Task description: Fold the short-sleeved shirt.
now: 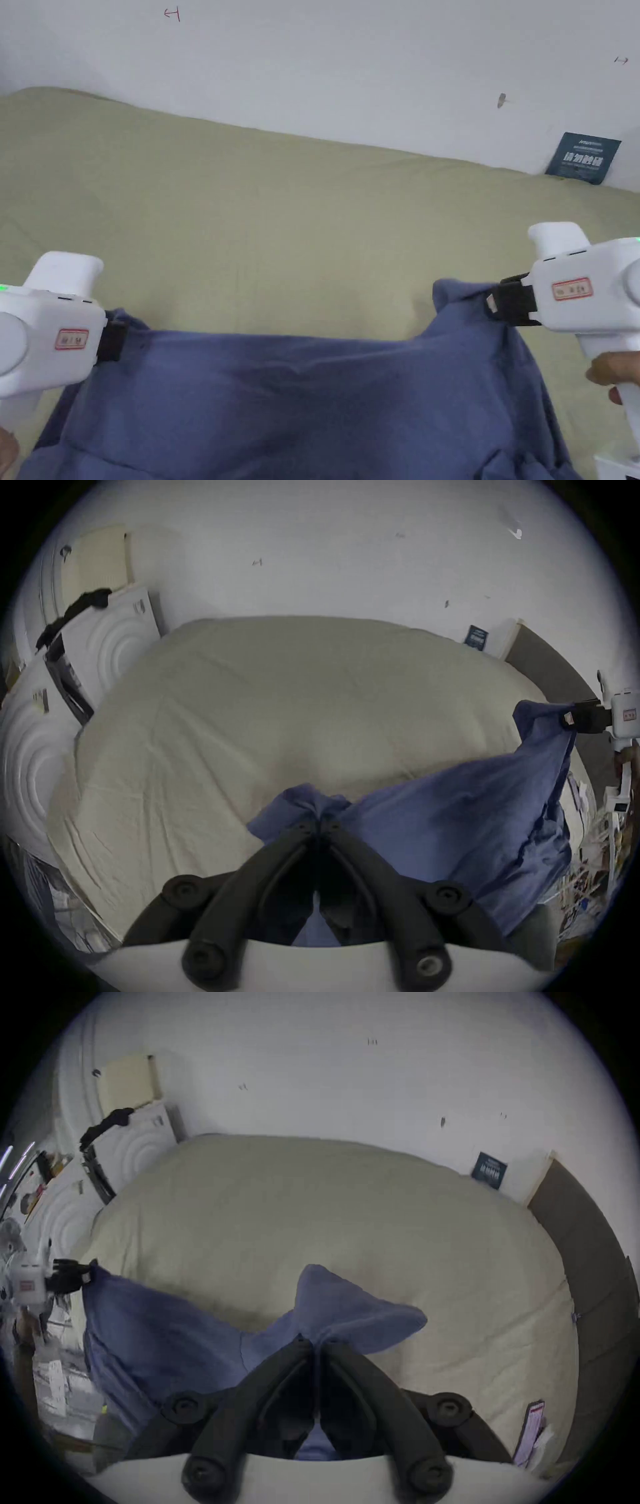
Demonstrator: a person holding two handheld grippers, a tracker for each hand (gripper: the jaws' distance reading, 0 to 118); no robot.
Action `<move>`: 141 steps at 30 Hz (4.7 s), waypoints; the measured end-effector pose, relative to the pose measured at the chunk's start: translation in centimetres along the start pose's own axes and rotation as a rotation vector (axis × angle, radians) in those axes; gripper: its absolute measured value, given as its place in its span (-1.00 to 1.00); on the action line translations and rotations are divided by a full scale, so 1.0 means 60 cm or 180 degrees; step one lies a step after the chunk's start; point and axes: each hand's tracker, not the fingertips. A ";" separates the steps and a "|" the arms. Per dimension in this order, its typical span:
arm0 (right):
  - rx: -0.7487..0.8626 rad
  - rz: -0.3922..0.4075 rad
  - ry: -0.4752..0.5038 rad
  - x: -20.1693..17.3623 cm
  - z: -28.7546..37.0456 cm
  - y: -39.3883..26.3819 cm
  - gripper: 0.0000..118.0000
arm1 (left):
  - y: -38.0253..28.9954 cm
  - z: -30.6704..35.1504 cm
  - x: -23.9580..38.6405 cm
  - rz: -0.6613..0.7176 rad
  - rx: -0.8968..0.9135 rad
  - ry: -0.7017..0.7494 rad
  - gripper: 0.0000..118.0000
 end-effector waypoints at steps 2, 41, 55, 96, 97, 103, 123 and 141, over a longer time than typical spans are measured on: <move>0.0118 0.0017 0.0019 -0.005 0.049 -0.028 -0.98 | -0.014 0.033 -0.001 -0.0081 0.0115 -0.0092 -1.00; 0.0180 -0.1174 -0.0833 -0.032 0.268 -0.384 0.26 | -0.220 0.229 0.037 0.0374 0.0175 -0.0007 0.17; 0.0396 -0.0593 -0.0676 -0.323 0.173 -0.411 -0.98 | -0.322 0.203 0.359 -0.0052 0.0309 0.0088 -1.00; 0.0813 -0.1026 -0.0477 -0.126 0.286 -0.382 -0.97 | -0.368 0.076 -0.155 0.2046 -0.0508 -0.1796 1.00; 0.0813 -0.1042 -0.0468 -0.127 0.287 -0.382 -0.97 | -0.371 0.069 -0.146 0.1990 -0.0498 -0.1755 1.00; 0.0791 -0.1086 -0.0407 -0.131 0.286 -0.388 -0.97 | -0.382 0.046 -0.088 0.1618 -0.0835 -0.1503 0.73; 0.0578 -0.1198 -0.0316 -0.132 0.284 -0.433 -0.97 | -0.233 0.191 0.021 0.0267 -0.0149 -0.1534 -0.79; 0.0670 -0.1389 -0.0432 -0.083 0.315 -0.480 -0.94 | -0.204 0.085 0.292 -0.0309 -0.0602 -0.1999 0.56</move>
